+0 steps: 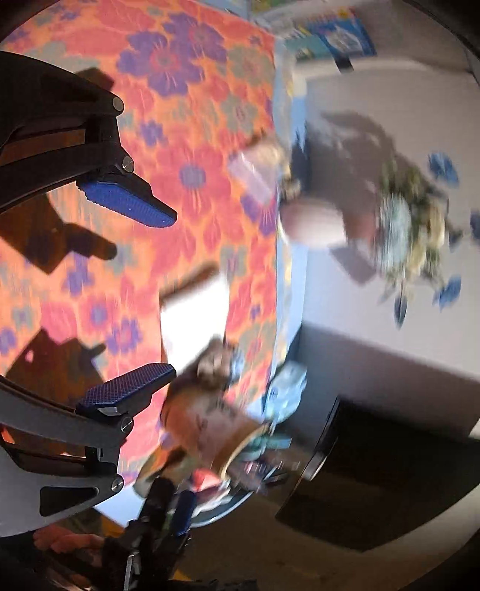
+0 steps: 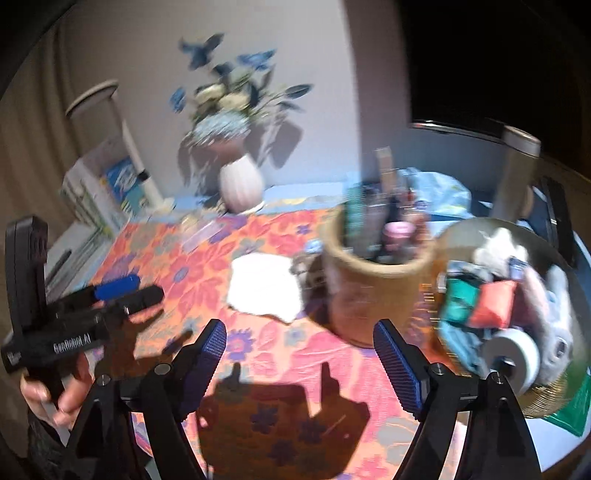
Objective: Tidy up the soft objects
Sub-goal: 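Grasp the white cloth with the right tool while the left tool grasps the clear bag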
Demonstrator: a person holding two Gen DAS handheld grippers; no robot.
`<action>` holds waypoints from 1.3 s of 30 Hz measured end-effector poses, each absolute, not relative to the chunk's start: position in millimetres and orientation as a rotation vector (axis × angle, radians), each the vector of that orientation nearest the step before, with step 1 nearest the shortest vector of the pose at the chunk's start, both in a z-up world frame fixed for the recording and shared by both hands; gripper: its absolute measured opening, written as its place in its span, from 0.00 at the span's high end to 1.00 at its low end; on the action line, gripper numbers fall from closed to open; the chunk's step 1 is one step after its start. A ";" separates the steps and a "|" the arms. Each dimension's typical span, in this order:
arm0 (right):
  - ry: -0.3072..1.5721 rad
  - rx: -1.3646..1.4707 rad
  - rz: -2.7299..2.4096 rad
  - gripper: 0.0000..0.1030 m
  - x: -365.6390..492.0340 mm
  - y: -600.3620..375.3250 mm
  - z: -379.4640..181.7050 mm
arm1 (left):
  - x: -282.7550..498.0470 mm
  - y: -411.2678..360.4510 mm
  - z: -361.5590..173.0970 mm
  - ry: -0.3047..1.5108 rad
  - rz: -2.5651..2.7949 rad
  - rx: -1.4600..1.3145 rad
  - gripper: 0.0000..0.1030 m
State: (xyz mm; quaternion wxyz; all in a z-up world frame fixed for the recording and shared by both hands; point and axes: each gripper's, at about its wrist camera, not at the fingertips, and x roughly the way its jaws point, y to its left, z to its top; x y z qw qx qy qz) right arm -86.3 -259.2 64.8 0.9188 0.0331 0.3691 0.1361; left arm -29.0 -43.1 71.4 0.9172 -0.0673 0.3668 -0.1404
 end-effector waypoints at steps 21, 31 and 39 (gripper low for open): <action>0.949 0.061 0.213 0.22 4.7 -163.5 -11.9 | 122.0 58.1 41.2 0.816 -0.033 -0.203 0.28; 0.971 0.021 0.118 0.19 54.2 -145.7 -35.1 | 182.9 71.3 -3.2 0.895 -0.020 -0.303 0.28; 0.910 -0.029 0.035 0.53 64.7 -142.5 -35.9 | 200.2 60.0 -9.7 0.877 -0.033 -0.254 0.40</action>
